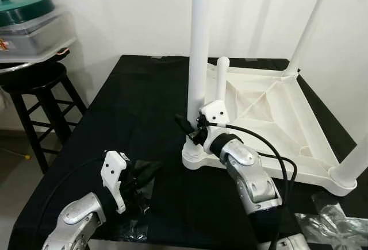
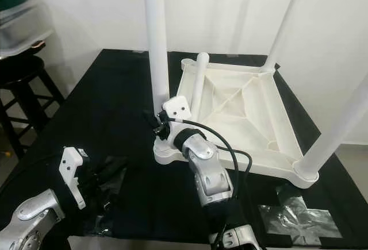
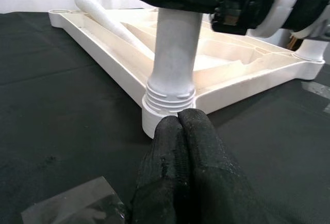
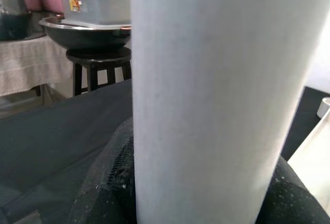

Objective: Building children table

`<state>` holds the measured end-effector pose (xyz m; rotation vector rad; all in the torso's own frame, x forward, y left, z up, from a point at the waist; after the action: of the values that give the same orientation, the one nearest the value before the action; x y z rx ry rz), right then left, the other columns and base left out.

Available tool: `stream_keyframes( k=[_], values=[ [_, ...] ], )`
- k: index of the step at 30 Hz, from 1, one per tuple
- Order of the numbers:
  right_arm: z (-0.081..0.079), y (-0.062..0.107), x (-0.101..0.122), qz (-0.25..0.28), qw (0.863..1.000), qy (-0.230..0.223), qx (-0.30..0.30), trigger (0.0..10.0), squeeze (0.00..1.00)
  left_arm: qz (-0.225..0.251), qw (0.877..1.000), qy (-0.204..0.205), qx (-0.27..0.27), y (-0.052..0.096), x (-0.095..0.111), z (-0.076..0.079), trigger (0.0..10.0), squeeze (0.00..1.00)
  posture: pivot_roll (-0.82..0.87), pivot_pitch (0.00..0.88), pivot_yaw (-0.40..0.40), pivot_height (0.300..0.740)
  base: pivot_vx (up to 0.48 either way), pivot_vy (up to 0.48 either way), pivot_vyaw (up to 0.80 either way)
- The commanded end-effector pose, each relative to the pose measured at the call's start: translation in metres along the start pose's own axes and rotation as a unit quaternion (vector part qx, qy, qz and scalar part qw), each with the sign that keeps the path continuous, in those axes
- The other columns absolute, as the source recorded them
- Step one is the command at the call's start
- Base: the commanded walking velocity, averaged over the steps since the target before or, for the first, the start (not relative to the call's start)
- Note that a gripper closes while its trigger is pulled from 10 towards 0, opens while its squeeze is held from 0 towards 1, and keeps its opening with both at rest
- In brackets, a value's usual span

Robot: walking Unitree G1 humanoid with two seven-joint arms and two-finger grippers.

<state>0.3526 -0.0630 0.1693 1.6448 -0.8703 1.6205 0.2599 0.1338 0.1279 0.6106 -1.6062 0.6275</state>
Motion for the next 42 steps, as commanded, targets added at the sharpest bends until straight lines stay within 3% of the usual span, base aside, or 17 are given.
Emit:
stream_keyframes(
  k=[1,2,3,5,7,8,10,11,13,14,17,19,33,34,36,37,42],
  values=[
    [0.013,0.011,-0.042,-0.098,0.995,-0.005,-0.034,10.0,0.0,-0.001,1.0,0.003,0.007,0.003,-0.002,-0.001,10.0,0.0,-0.01,0.037,-0.027,0.74,0.0,0.0,0.0],
    [0.013,0.011,-0.042,-0.098,0.995,-0.005,-0.034,10.0,0.0,-0.001,1.0,0.003,0.007,0.003,-0.002,-0.001,10.0,0.0,-0.01,0.037,-0.027,0.74,0.0,0.0,0.0],
    [0.005,0.005,-0.025,-0.076,0.995,-0.032,0.047,10.0,1.0,-0.002,1.0,0.0,0.007,0.002,-0.002,-0.001,10.0,0.0,-0.01,0.039,-0.024,0.74,0.0,0.0,0.0],
    [-0.003,0.003,0.0,-0.043,0.987,-0.044,0.151,10.0,1.0,-0.002,1.0,-0.003,0.007,0.002,-0.001,-0.001,10.0,0.0,-0.01,0.04,-0.023,0.74,0.0,0.0,0.0],
    [-0.003,0.003,0.0,-0.043,0.987,-0.044,0.151,10.0,1.0,-0.002,1.0,-0.003,0.007,0.002,-0.001,-0.001,10.0,0.0,-0.01,0.04,-0.023,0.74,0.0,0.0,0.0],
    [-0.006,0.006,0.017,-0.03,0.972,-0.009,0.232,10.0,1.0,-0.002,1.0,-0.008,0.012,0.002,0.0,-0.002,10.0,0.0,-0.01,0.041,-0.023,0.74,0.0,0.0,0.0],
    [-0.007,0.008,0.022,-0.03,0.963,0.007,0.267,10.0,0.95,-0.002,1.0,-0.011,0.015,0.003,0.001,-0.003,10.0,0.0,-0.01,0.041,-0.023,0.74,0.0,0.0,0.0],
    [-0.006,0.01,0.027,-0.039,0.949,0.031,0.312,10.0,0.0,-0.001,1.0,-0.017,0.018,0.005,0.003,-0.003,10.0,0.0,0.0,0.043,-0.021,0.74,0.0,0.0,0.0],
    [-0.006,0.013,0.028,-0.057,0.931,0.046,0.357,10.0,0.0,-0.002,1.0,-0.025,0.018,0.008,0.006,-0.004,10.0,0.0,0.01,0.043,-0.022,0.74,0.0,0.0,0.0],
    [-0.006,0.013,0.028,-0.057,0.931,0.046,0.357,10.0,0.0,-0.002,1.0,-0.025,0.018,0.008,0.006,-0.004,10.0,0.0,0.01,0.043,-0.022,0.74,0.0,0.0,0.0],
    [-0.007,0.018,0.024,-0.093,0.902,0.058,0.418,10.0,0.0,-0.006,0.999,-0.043,0.019,0.012,0.011,-0.006,10.0,0.0,0.02,0.046,-0.023,0.74,0.0,0.0,0.0],
    [-0.006,0.014,0.021,-0.111,0.893,0.065,0.431,10.0,0.0,-0.008,0.998,-0.049,0.023,0.016,0.014,-0.008,10.0,0.0,0.04,0.048,-0.02,0.74,0.0,0.0,0.0],
    [-0.009,-0.005,0.029,-0.125,0.871,0.06,0.472,10.0,0.0,-0.031,0.996,-0.075,0.022,0.028,0.019,-0.008,10.0,0.0,0.09,0.07,-0.01,0.74,0.0,0.0,0.0],
    [-0.009,-0.006,0.029,-0.127,0.869,0.061,0.475,8.0,0.0,-0.032,0.996,-0.077,0.021,0.028,0.02,-0.008,10.0,0.0,0.1,0.071,-0.008,0.74,0.0,0.0,0.0],
    [-0.009,-0.006,0.029,-0.127,0.869,0.061,0.475,8.0,0.0,-0.032,0.996,-0.077,0.021,0.028,0.02,-0.008,10.0,0.0,0.1,0.071,-0.008,0.74,0.0,0.0,0.0],
    [-0.008,-0.006,0.029,-0.128,0.866,0.061,0.479,0.0,0.0,-0.033,0.996,-0.079,0.02,0.028,0.021,-0.008,10.0,0.0,0.1,0.073,-0.008,0.74,0.0,0.0,0.0],
    [-0.004,-0.003,0.024,-0.12,0.869,0.056,0.476,0.0,0.0,-0.031,0.996,-0.08,0.021,0.026,0.022,-0.008,10.0,0.0,0.08,0.077,-0.01,0.74,0.0,0.0,0.0]
  ],
)
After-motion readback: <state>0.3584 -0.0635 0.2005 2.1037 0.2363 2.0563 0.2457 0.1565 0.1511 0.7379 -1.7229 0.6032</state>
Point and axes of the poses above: a point about 5 cm out from each wrist's last joint towards the gripper, its own y axis pointing back from the gripper into the wrist, its own x axis along the axis of the wrist's last joint, z = x × y, the point moved 3 cm from there along -y, pointing out of the wrist towards the gripper, and after that the axes turned 8 degrees about -y, right-handed, at the moved point
